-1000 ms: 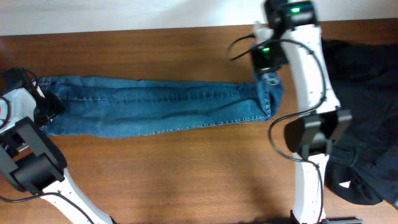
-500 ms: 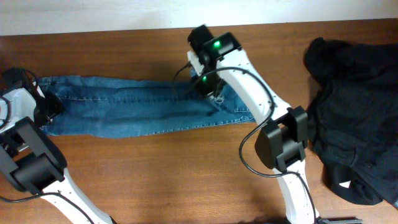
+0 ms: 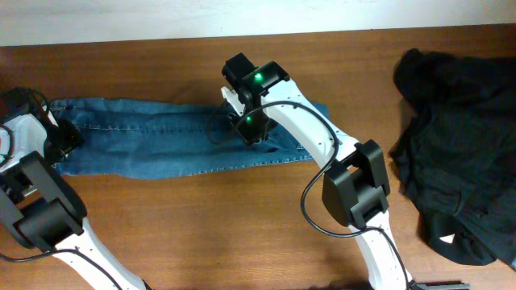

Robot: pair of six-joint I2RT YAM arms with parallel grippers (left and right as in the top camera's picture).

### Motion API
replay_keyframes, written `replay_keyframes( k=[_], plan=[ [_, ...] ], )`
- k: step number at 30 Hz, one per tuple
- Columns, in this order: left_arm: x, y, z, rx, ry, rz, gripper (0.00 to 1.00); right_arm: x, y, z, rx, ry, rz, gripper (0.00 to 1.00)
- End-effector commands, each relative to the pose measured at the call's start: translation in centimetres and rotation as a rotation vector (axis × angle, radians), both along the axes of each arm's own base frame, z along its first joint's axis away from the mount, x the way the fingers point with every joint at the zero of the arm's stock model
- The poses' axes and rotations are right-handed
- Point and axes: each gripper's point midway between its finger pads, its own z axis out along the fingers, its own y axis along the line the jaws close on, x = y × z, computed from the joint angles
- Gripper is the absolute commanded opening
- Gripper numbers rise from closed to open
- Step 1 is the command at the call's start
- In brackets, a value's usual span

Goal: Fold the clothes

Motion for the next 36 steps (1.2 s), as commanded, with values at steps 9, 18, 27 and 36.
replay_keyframes(
  k=[9, 18, 27, 36],
  plan=[
    [-0.6, -2.9, -3.8, -0.098, 0.055, -0.033, 0.60, -0.3, -4.5, 4.8, 0.018, 0.013, -0.003, 0.63],
    [-0.6, -2.9, -3.8, -0.098, 0.055, -0.033, 0.60, -3.4, -3.7, 4.3, -0.045, 0.070, 0.214, 0.75],
    [-0.6, -2.9, -3.8, -0.098, 0.055, -0.033, 0.60, -4.8, -4.9, -0.4, -0.179, 0.098, 0.411, 0.82],
    [-0.6, -2.9, -3.8, -0.098, 0.055, -0.033, 0.60, -1.5, -4.8, -2.7, -0.221, -0.045, 0.376, 0.77]
  ],
)
